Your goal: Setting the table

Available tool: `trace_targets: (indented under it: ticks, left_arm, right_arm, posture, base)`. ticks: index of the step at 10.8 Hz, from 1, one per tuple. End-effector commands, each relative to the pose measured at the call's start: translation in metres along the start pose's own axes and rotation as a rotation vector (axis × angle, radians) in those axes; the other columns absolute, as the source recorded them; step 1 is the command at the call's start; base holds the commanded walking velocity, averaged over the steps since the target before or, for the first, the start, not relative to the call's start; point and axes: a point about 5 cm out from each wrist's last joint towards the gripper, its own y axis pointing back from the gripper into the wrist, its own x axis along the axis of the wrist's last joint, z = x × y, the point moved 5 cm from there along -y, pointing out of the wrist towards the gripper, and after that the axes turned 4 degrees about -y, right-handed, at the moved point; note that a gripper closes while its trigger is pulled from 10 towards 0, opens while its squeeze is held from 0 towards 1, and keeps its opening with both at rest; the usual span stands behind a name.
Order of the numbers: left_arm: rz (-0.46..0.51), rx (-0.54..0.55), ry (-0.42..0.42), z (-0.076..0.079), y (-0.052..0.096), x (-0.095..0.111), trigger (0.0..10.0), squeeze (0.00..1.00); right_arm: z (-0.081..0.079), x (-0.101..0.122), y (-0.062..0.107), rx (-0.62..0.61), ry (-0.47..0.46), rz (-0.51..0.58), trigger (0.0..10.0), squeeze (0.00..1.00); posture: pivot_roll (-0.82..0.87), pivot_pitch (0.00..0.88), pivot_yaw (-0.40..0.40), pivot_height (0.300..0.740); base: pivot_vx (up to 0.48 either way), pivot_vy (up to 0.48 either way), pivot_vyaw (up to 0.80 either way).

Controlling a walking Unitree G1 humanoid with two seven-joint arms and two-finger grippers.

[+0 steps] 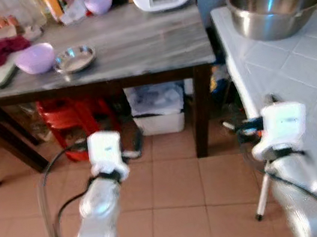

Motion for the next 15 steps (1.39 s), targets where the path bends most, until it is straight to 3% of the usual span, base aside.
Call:
trace_targets:
  ticks: [1,10,15]
  left_arm:
    - [-0.002,-0.007,0.005,0.0023,0.0,-0.0001,10.0,0.0]
    - [-0.012,-0.014,0.01,0.0063,0.0001,-0.0045,10.0,0.0]
    - [-0.01,-0.005,0.014,0.006,0.0012,-0.0053,10.0,0.0]
  right_arm:
    - [0.0046,0.0014,0.0007,-0.017,0.005,0.003,10.0,0.0]
    - [0.0097,-0.0033,0.0024,-0.019,-0.003,-0.021,10.0,0.0]
    - [0.0083,-0.006,0.0038,-0.01,0.001,-0.032,10.0,0.0]
  posture:
    - [-0.18,0.111,0.084,0.74]
    - [-0.19,0.113,0.065,0.74]
    - [-0.19,0.122,0.067,0.74]
  base:
    - [0.0,-0.461,0.0]
    - [0.0,-0.437,-0.2]
    - [0.0,0.0,0.0]
